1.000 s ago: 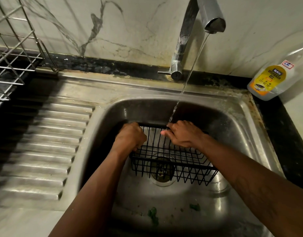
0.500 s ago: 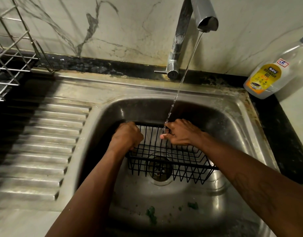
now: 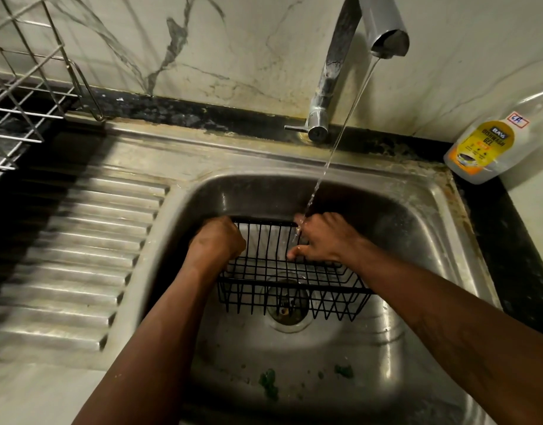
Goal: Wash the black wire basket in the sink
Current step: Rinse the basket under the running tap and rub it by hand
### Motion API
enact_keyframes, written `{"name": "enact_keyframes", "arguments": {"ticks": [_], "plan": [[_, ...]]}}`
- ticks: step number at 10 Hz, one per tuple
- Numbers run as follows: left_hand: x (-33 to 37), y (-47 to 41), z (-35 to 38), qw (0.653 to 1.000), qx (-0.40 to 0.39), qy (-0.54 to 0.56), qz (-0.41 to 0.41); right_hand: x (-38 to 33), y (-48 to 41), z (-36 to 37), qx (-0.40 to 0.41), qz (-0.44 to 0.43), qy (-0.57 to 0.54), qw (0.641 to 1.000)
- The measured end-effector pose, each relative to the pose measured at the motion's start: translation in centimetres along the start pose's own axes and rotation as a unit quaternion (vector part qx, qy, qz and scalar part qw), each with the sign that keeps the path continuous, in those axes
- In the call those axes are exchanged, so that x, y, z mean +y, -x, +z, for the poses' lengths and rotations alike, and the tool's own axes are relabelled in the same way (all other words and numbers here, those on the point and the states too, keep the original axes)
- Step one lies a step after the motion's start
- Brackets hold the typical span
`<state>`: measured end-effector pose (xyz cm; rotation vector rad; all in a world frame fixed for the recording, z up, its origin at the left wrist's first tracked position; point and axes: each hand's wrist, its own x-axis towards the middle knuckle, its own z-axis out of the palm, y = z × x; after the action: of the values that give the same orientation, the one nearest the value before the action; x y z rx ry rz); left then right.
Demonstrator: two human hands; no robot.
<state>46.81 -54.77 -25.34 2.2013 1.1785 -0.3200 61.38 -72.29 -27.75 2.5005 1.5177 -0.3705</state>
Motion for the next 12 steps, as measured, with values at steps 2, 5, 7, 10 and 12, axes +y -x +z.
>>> {"name": "enact_keyframes", "arguments": {"ticks": [2,5,7,10,12], "plan": [[-0.7,0.2,-0.3,0.926,-0.069,-0.337,0.159,0.4,-0.8,-2.0,-0.049,-0.014,-0.073,0.996],[-0.7,0.0,-0.5,0.996,0.039,-0.072,0.021,1.7,-1.1,-0.7,-0.002,-0.012,-0.224,0.974],[-0.7,0.1,-0.8,0.986,-0.002,-0.143,0.088,0.9,-0.5,-0.6,-0.001,-0.01,-0.071,0.997],[-1.0,0.2,-0.8,0.93,0.039,-0.336,0.143,1.8,-1.0,-0.7,-0.033,0.003,-0.213,0.976],[-0.8,0.5,-0.3,0.994,0.002,-0.099,0.052,1.1,0.2,-1.2,0.03,0.07,-0.074,0.994]]}}
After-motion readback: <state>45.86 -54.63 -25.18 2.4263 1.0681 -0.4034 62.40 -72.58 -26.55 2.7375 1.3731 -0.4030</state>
